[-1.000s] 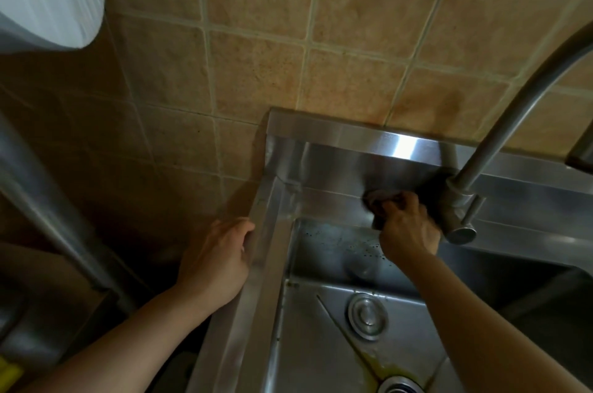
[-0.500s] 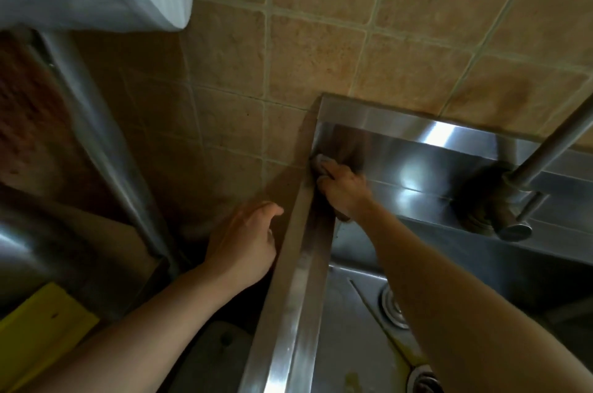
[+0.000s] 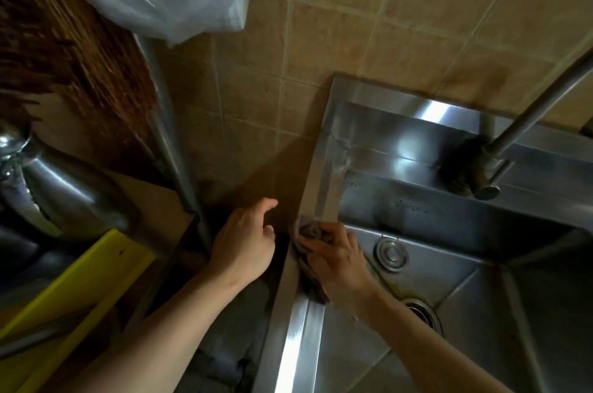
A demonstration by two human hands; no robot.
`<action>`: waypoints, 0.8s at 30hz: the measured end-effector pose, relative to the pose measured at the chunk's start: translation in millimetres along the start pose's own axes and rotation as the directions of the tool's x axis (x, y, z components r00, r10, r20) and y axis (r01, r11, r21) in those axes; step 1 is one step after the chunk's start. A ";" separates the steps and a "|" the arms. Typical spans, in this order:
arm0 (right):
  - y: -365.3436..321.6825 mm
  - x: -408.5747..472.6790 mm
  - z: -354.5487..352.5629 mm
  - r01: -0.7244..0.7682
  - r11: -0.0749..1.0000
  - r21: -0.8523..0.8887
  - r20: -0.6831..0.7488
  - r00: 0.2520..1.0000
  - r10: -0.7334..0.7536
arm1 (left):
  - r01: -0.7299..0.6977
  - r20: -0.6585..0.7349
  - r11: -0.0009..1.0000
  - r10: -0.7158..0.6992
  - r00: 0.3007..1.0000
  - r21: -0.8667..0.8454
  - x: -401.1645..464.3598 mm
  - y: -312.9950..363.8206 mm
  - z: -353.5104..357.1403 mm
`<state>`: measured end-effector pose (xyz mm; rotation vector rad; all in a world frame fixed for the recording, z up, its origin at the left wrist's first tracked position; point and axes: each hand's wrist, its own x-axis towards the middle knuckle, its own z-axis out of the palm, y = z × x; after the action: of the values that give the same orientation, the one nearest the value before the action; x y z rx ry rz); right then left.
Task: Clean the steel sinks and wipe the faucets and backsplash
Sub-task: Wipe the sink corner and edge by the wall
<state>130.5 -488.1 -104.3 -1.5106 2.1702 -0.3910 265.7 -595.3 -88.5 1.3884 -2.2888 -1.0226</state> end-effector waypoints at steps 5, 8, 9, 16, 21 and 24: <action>8.4 68.8 -19.7 -0.064 0.974 -0.219 -0.044 0.997 0.055 | -0.011 0.060 0.999 0.014 0.998 -0.045 -29.7 -7.5 -2.5; 17.2 105.1 -16.2 -0.107 0.975 -0.196 -0.048 0.994 0.100 | -0.020 0.088 0.999 0.023 0.996 -0.030 -48.5 -12.2 -1.1; 18.0 104.8 -10.1 -0.128 0.980 -0.151 -0.058 0.991 0.121 | -0.018 0.105 1.000 0.020 0.994 -0.022 -54.9 -12.7 -1.3; -16.0 3.8 18.7 -0.077 0.990 -0.119 -0.055 0.996 0.070 | 0.104 0.142 0.990 -0.116 0.983 0.090 -113.8 -12.1 -3.0; -30.2 -55.3 39.2 -0.015 0.996 -0.083 0.053 0.998 0.020 | 0.226 0.157 0.958 -0.254 0.954 0.176 -162.2 -10.6 10.4; -33.1 -83.0 58.5 0.069 0.992 -0.107 0.106 0.993 -0.057 | 0.293 0.062 0.948 -0.302 0.951 0.121 -172.3 -16.3 18.1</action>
<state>211.5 -420.5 -120.8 -1.6257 2.0985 -0.2113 352.9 -444.7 -91.7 1.8131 -2.2671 -1.0661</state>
